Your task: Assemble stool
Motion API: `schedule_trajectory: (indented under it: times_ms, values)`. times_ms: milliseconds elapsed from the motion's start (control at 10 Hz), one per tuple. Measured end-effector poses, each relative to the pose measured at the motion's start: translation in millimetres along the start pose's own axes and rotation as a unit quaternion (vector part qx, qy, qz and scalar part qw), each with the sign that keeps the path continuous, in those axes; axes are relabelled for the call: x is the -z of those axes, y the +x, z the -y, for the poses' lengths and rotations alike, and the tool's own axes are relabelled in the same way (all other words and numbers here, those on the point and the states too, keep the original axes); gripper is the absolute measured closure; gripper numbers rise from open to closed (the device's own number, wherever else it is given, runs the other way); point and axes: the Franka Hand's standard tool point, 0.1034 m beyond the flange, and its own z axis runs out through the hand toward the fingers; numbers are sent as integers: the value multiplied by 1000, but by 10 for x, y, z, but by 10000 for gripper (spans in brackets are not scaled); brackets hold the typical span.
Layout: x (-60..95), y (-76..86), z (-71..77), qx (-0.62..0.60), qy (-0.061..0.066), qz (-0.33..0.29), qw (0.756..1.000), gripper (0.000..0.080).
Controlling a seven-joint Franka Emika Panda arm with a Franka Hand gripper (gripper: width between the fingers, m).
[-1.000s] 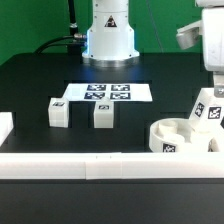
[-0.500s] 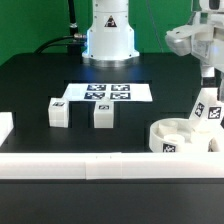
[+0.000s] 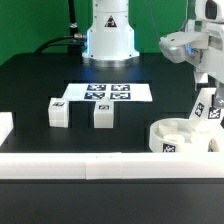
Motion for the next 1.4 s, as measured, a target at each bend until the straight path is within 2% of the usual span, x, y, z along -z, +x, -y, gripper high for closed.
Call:
schedule_trajectory:
  times_ms: [100,200,300,600,700,800,1100,1200,1400]
  values:
    - [0,-1,0,-1,0,0,1000,413]
    - [0,-3,-1,-1,0,0,1000,413]
    - [0,-3,-1,-3,0,0,1000,462]
    - [0,-7,-1,-39,0,0,999,462]
    - [-2,-20,16,-105,8,1,994,462]
    - [-3,-21,21,-164,9,0,986,462]
    - [-10,-29,26,-333,15,-9,943,462]
    - [-10,-24,18,-370,10,-11,929,462]
    - [-9,-29,15,-434,11,-11,901,462]
